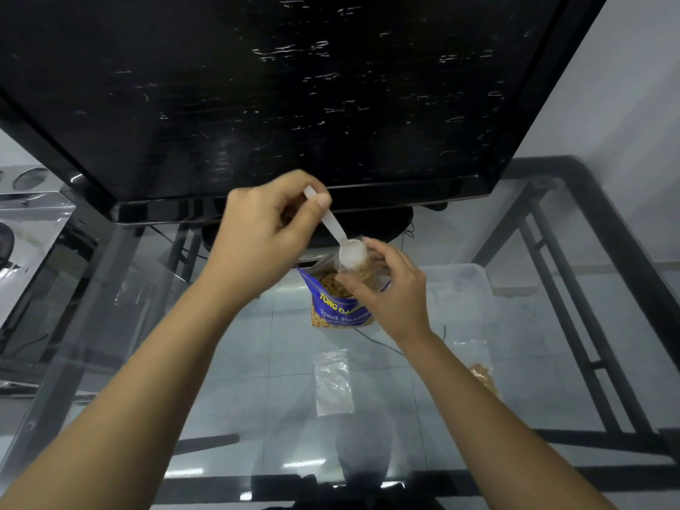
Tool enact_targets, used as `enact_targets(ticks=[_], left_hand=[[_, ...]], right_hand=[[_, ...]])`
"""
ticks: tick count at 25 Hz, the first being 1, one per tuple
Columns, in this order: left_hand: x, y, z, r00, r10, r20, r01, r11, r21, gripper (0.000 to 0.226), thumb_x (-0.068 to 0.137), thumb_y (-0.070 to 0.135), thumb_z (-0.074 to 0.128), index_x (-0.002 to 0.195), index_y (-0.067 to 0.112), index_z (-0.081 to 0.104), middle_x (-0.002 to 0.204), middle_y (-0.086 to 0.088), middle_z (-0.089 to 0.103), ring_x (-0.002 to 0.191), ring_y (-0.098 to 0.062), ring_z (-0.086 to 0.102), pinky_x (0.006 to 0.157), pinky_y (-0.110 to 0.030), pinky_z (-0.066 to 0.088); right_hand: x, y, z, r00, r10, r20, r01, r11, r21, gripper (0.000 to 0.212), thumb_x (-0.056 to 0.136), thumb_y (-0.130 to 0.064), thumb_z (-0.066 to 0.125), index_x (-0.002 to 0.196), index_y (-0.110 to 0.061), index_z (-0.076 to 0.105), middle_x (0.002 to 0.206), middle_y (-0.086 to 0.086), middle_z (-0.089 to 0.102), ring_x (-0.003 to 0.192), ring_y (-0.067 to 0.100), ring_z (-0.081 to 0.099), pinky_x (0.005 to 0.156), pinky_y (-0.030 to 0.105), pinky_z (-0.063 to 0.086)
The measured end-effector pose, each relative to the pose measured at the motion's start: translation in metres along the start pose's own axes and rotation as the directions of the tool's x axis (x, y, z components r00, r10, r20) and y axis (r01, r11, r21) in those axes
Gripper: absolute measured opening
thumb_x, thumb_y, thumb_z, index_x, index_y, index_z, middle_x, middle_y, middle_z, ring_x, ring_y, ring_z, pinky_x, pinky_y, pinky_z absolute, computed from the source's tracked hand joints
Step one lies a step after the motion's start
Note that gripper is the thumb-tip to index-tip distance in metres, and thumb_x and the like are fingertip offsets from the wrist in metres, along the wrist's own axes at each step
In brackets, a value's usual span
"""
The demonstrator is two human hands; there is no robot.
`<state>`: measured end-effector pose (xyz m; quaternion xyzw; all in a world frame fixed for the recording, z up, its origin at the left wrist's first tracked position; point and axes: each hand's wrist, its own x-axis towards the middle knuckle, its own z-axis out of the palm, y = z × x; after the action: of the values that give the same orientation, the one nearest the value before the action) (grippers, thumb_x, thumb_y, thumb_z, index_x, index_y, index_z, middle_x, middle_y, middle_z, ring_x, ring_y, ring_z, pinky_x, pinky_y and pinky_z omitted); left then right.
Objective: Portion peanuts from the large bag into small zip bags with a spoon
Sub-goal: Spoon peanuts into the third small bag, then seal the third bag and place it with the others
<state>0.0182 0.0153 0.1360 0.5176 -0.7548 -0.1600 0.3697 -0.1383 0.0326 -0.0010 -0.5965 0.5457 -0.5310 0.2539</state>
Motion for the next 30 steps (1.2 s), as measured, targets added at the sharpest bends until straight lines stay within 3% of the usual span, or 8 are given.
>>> enact_targets(ticks=[6, 9, 12, 15, 17, 19, 22, 30], left_hand=[[0.006, -0.026, -0.001, 0.943, -0.244, -0.224, 0.195, 0.956, -0.221, 0.013, 0.087, 0.029, 0.053, 0.077, 0.027, 0.062, 0.067, 0.001, 0.065, 0.062, -0.018, 0.063, 0.062, -0.032, 0.049], [-0.011, -0.064, 0.04, 0.889, -0.458, -0.029, 0.431, 0.855, -0.288, 0.013, 0.081, 0.03, 0.057, 0.071, 0.033, 0.064, 0.066, 0.003, 0.064, 0.061, -0.013, 0.062, 0.069, -0.036, 0.054], [-0.036, -0.078, 0.079, 0.808, -0.584, 0.076, 0.588, 0.805, -0.078, 0.023, 0.085, 0.027, 0.064, 0.104, 0.014, 0.067, 0.079, -0.005, 0.067, 0.074, -0.019, 0.062, 0.078, -0.037, 0.055], [-0.057, -0.069, 0.089, 0.843, -0.513, -0.163, 0.525, 0.85, 0.041, 0.055, 0.085, 0.027, 0.065, 0.132, 0.007, 0.045, 0.116, -0.013, 0.057, 0.101, -0.019, 0.055, 0.088, -0.029, 0.044], [-0.07, -0.051, 0.097, 0.883, -0.387, -0.264, 0.4, 0.917, -0.007, 0.036, 0.088, 0.022, 0.061, 0.12, 0.009, 0.054, 0.11, -0.01, 0.057, 0.096, -0.017, 0.056, 0.084, -0.027, 0.044], [-0.087, -0.029, 0.117, 0.897, -0.442, -0.012, 0.43, 0.878, -0.212, 0.014, 0.087, 0.02, 0.062, 0.099, 0.013, 0.063, 0.091, -0.002, 0.065, 0.078, -0.008, 0.06, 0.074, -0.026, 0.047], [-0.105, -0.009, 0.15, 0.802, -0.45, 0.393, 0.593, 0.675, -0.439, 0.024, 0.079, 0.021, 0.072, 0.099, 0.009, 0.064, 0.086, -0.004, 0.072, 0.079, -0.007, 0.068, 0.076, -0.022, 0.053], [-0.151, -0.03, 0.213, 0.563, -0.631, 0.533, 0.823, 0.488, -0.291, 0.011, 0.082, 0.015, 0.068, 0.089, 0.006, 0.07, 0.08, -0.011, 0.07, 0.072, -0.015, 0.061, 0.073, -0.028, 0.049]], right_hand=[[-0.009, 0.006, -0.019, 0.963, 0.271, 0.006, -0.266, 0.94, 0.214, 0.027, 0.071, -0.017, 0.079, 0.085, -0.027, 0.058, 0.077, -0.007, 0.065, 0.07, 0.001, 0.062, 0.066, 0.017, 0.052], [-0.015, 0.01, -0.032, 0.925, 0.378, 0.036, -0.373, 0.885, 0.28, 0.023, 0.071, -0.015, 0.079, 0.076, -0.02, 0.057, 0.072, -0.003, 0.065, 0.064, 0.003, 0.063, 0.059, 0.02, 0.053], [-0.022, 0.014, -0.044, 0.896, 0.442, 0.051, -0.437, 0.852, 0.289, 0.022, 0.07, -0.018, 0.079, 0.074, -0.017, 0.057, 0.075, 0.004, 0.066, 0.069, 0.016, 0.066, 0.064, 0.031, 0.057], [-0.029, 0.018, -0.057, 0.879, 0.474, 0.049, -0.464, 0.828, 0.315, 0.021, 0.072, -0.02, 0.078, 0.076, -0.015, 0.058, 0.077, 0.008, 0.066, 0.072, 0.024, 0.065, 0.07, 0.041, 0.058], [-0.032, 0.02, -0.063, 0.874, 0.485, 0.041, -0.471, 0.822, 0.319, 0.021, 0.073, -0.02, 0.078, 0.077, -0.015, 0.057, 0.077, 0.01, 0.066, 0.073, 0.024, 0.065, 0.07, 0.042, 0.058], [-0.033, 0.022, -0.066, 0.869, 0.494, 0.04, -0.479, 0.816, 0.323, 0.022, 0.072, -0.022, 0.078, 0.077, -0.015, 0.057, 0.079, 0.013, 0.066, 0.073, 0.026, 0.067, 0.071, 0.042, 0.058], [-0.037, 0.028, -0.068, 0.855, 0.515, 0.056, -0.504, 0.802, 0.322, 0.025, 0.07, -0.025, 0.079, 0.08, -0.016, 0.058, 0.084, 0.017, 0.068, 0.078, 0.03, 0.069, 0.074, 0.044, 0.058], [-0.069, 0.073, -0.112, 0.836, 0.534, 0.126, -0.525, 0.845, -0.099, 0.024, 0.089, -0.028, 0.06, 0.111, -0.019, 0.062, 0.099, -0.006, 0.065, 0.088, -0.002, 0.058, 0.075, 0.003, 0.044]])
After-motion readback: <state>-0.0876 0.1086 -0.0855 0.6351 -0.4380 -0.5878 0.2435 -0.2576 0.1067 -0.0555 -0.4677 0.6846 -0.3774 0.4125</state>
